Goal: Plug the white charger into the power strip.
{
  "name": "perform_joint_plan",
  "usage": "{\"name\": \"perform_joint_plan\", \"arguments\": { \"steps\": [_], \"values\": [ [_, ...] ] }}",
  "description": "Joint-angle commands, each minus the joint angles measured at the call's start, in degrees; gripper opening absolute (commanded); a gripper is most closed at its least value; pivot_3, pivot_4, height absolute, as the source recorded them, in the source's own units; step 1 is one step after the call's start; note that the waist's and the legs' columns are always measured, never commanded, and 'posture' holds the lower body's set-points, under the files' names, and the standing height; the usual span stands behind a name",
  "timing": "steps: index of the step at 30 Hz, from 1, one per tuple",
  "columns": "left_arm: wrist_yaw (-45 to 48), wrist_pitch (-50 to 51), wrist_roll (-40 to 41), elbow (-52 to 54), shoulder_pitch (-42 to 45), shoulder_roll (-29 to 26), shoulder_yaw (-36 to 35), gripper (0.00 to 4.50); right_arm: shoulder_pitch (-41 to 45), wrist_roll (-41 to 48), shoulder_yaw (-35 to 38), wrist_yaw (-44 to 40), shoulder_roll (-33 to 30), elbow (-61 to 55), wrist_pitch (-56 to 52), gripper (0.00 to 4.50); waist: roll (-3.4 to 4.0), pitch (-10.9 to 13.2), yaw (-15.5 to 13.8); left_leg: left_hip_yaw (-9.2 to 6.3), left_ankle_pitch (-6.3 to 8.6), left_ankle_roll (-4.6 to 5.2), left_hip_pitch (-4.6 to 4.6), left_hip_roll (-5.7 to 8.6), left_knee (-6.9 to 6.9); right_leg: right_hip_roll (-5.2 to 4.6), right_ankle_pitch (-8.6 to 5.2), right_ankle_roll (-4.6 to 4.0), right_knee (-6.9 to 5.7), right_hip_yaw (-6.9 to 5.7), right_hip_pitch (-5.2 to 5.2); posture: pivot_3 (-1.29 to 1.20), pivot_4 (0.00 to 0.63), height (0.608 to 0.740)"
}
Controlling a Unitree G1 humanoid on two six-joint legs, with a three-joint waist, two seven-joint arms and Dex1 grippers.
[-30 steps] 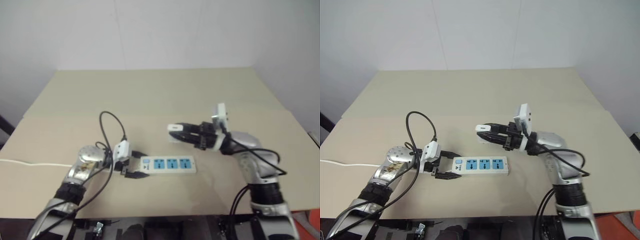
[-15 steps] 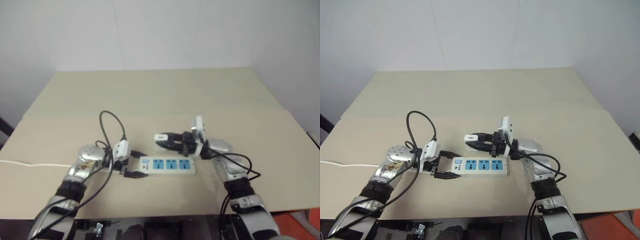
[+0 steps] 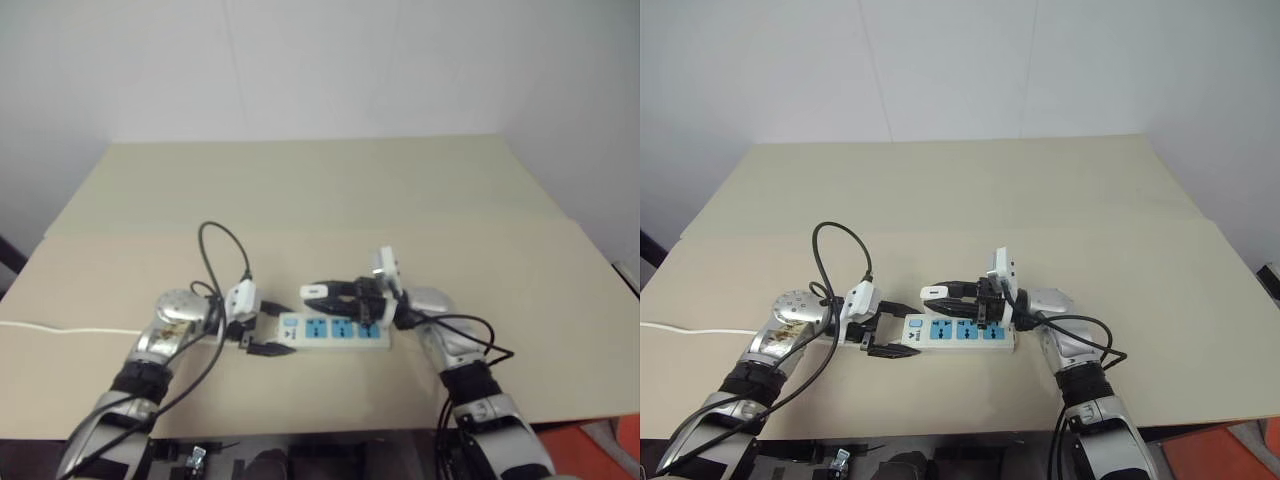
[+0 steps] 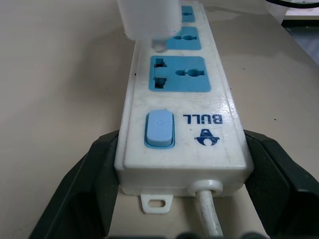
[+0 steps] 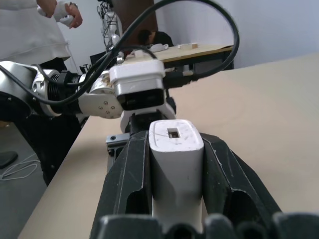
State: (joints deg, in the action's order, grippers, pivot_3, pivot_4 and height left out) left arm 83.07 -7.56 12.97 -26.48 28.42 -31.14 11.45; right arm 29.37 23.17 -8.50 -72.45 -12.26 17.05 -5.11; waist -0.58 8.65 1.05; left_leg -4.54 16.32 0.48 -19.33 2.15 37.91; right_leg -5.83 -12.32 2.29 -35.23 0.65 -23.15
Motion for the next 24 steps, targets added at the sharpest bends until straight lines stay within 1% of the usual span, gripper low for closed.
{"name": "perform_joint_plan", "arguments": {
  "steps": [1, 24],
  "values": [
    [0.25, -0.3, -1.29, -0.35, 0.28, -0.27, 0.5, 3.26, 0.25, -0.26, 0.02, 0.15, 0.58, -0.81, 2.07, 1.09, 0.0, 0.0, 0.0, 0.0, 0.0, 0.0, 0.0, 0.0, 0.0, 0.0, 0.0, 0.0, 0.0, 0.01, 0.0, 0.0, 0.15, 0.74],
    [0.09, 0.11, -1.43, -0.07, -0.11, -0.23, 0.69, 3.26, 0.04, -4.44, -0.07, 1.45, -0.54, 4.23, 6.16, 1.09, 0.0, 0.0, -0.05, 0.01, 0.0, 0.0, 0.01, -0.02, -0.01, 0.02, 0.0, -0.01, 0.02, 0.05, 0.0, 0.0, 0.15, 0.74]
  ]
}}
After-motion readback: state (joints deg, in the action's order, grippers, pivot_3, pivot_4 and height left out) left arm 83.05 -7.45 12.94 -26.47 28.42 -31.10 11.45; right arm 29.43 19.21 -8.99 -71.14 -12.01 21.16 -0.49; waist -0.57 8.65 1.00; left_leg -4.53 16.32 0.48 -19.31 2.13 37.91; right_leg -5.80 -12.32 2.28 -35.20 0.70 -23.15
